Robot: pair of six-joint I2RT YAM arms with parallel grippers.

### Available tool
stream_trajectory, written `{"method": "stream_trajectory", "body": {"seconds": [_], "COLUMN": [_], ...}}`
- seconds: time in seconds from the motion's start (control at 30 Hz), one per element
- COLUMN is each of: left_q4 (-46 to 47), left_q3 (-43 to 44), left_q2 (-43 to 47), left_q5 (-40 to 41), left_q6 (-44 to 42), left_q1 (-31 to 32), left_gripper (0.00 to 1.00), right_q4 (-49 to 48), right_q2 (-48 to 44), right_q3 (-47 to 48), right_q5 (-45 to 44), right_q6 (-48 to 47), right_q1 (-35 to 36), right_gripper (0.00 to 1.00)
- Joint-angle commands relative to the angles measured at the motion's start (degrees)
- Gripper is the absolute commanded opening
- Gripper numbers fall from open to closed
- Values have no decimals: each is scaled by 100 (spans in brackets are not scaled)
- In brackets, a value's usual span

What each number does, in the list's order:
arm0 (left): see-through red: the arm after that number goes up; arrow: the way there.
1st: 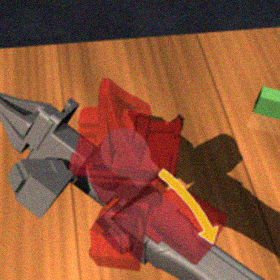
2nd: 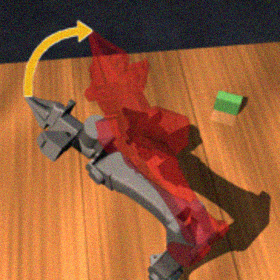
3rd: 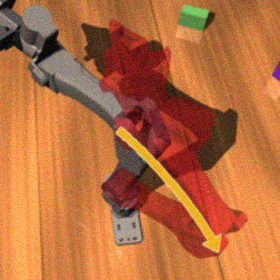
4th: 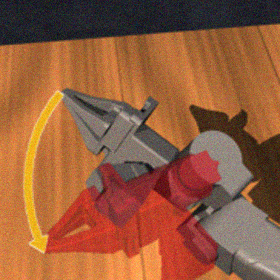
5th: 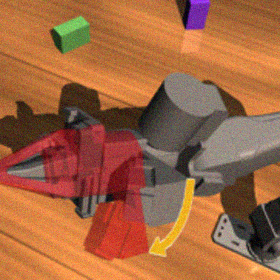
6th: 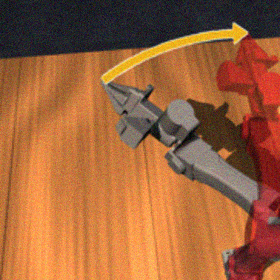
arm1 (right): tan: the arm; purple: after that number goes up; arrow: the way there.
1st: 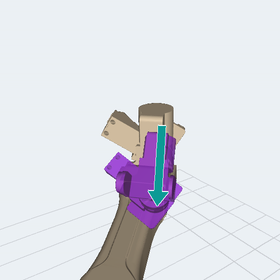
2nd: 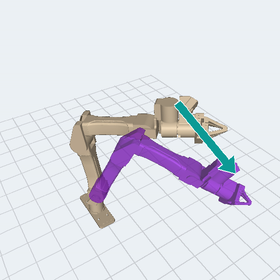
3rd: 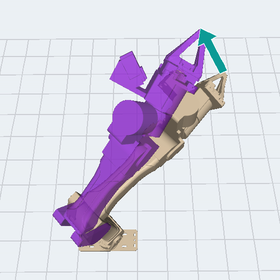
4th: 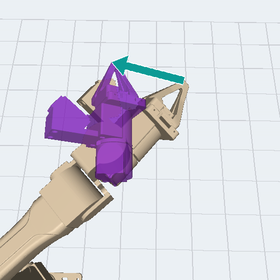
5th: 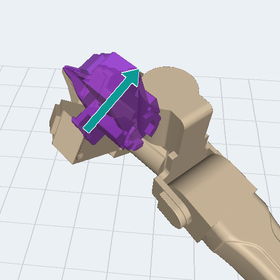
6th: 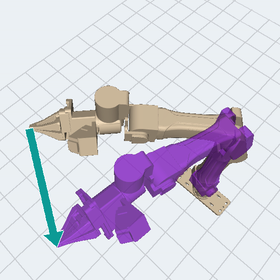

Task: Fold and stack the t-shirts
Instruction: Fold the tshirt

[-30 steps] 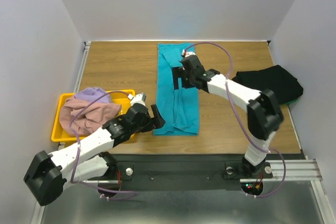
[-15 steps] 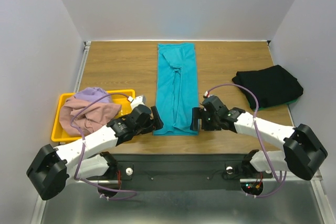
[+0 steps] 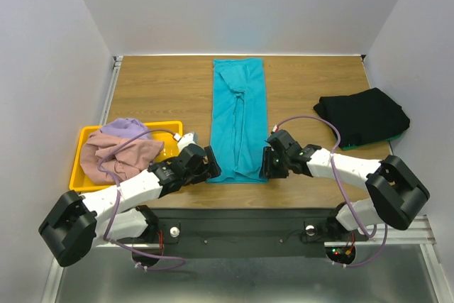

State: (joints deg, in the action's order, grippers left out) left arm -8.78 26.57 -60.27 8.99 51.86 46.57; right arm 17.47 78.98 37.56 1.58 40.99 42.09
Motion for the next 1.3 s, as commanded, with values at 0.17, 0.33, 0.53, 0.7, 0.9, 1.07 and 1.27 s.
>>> {"method": "stream_trajectory", "body": {"seconds": [0.17,0.33,0.53,0.7,0.9,1.07,1.27], "left_q4": [368,429,429,473,412,368,420], "left_q3": [-240,-301,-389,-530,-556,-556,-328], "left_q2": [-20,-64,-204,-380,-415,-424,-267], "left_q5": [-152,-267,-390,-539,-592,-399,-363], "left_q6": [123,106,167,298,395,536,562], "left_q1": [63,151,370,519,775,775,793], "left_gripper": [99,99,80,60,31,0,0], "right_q4": [-183,-166,-130,-113,-113,-113,-104], "right_q2": [92,-286,-656,-612,-568,-708,-1068], "right_q3": [-222,-521,-838,-821,-777,-785,-856], "right_q5": [-71,0,61,44,70,96,194], "right_q6": [304,357,471,506,497,445,304], "right_q1": [54,54,45,45,45,45,45], "right_gripper": [15,0,0,0,0,0,0]}}
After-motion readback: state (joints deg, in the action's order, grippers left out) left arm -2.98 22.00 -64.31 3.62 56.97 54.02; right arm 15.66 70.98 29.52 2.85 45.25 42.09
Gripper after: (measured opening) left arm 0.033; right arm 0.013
